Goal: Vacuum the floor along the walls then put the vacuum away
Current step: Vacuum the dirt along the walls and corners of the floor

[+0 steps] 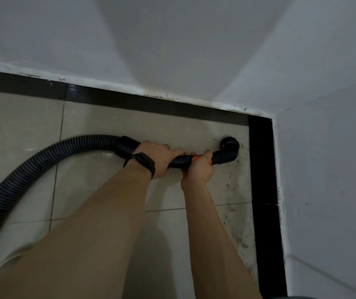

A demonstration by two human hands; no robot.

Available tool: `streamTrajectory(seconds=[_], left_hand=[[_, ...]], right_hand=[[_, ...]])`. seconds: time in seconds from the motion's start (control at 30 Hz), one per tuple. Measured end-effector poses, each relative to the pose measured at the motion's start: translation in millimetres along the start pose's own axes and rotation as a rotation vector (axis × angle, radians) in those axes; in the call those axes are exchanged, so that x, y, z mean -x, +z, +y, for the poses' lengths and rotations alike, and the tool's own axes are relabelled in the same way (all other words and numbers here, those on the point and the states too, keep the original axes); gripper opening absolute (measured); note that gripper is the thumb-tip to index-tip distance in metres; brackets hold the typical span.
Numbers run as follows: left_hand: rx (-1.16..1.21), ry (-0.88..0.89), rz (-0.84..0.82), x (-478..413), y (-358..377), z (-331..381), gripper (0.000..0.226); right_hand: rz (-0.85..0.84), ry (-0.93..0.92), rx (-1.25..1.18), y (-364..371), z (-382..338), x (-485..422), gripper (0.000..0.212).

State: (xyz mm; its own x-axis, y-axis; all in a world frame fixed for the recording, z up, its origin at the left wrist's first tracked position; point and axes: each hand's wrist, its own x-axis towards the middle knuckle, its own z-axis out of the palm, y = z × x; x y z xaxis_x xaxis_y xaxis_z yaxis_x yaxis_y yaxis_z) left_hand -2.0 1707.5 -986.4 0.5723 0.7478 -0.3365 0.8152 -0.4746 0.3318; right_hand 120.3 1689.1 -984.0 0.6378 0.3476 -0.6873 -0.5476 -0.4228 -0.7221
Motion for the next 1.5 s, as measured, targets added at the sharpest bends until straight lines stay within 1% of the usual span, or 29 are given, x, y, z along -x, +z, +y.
streamTrajectory(seconds=[0.3, 0.53, 0.73, 0.87, 1.03, 1.17, 1.27, 1.4, 1.5], left_hand=[[0.019, 0.009, 0.007, -30.6, -0.3, 24.0, 0.041], [0.09, 0.01, -0.005, -51.3, 3.0, 42.8, 0.046], [0.145, 0.026, 0.016, -61.3, 1.6, 47.6, 0.041], [0.163, 0.005, 0.026, -64.5, -2.2, 48.6, 0.044], [0.268, -0.026, 0.042, -76.0, -13.1, 43.9, 0.038], [0.348, -0.032, 0.026, -81.2, -21.5, 41.2, 0.035], [0.393, -0.032, 0.015, -81.2, -24.1, 41.3, 0.033], [0.341, -0.025, 0.022, -69.7, -16.2, 43.9, 0.037], [0.31, -0.02, 0.032, -56.7, -13.3, 34.2, 0.039]], right_hand=[[0.004, -0.016, 0.046, -12.0, -23.1, -22.3, 0.026], [0.017, -0.024, 0.106, -22.8, -40.4, -42.1, 0.026], [0.042, -0.026, 0.171, -24.3, -53.6, -54.7, 0.027], [-0.004, -0.036, 0.216, -18.7, -59.7, -60.4, 0.025], [-0.022, -0.045, 0.264, -4.9, -72.0, -73.0, 0.025], [-0.077, -0.036, 0.232, 1.1, -78.4, -79.2, 0.025], [-0.145, -0.021, 0.147, -2.4, -77.4, -79.5, 0.025], [-0.17, -0.036, 0.11, -11.0, -67.2, -72.2, 0.021], [-0.165, -0.023, 0.12, -10.2, -56.2, -60.3, 0.025]])
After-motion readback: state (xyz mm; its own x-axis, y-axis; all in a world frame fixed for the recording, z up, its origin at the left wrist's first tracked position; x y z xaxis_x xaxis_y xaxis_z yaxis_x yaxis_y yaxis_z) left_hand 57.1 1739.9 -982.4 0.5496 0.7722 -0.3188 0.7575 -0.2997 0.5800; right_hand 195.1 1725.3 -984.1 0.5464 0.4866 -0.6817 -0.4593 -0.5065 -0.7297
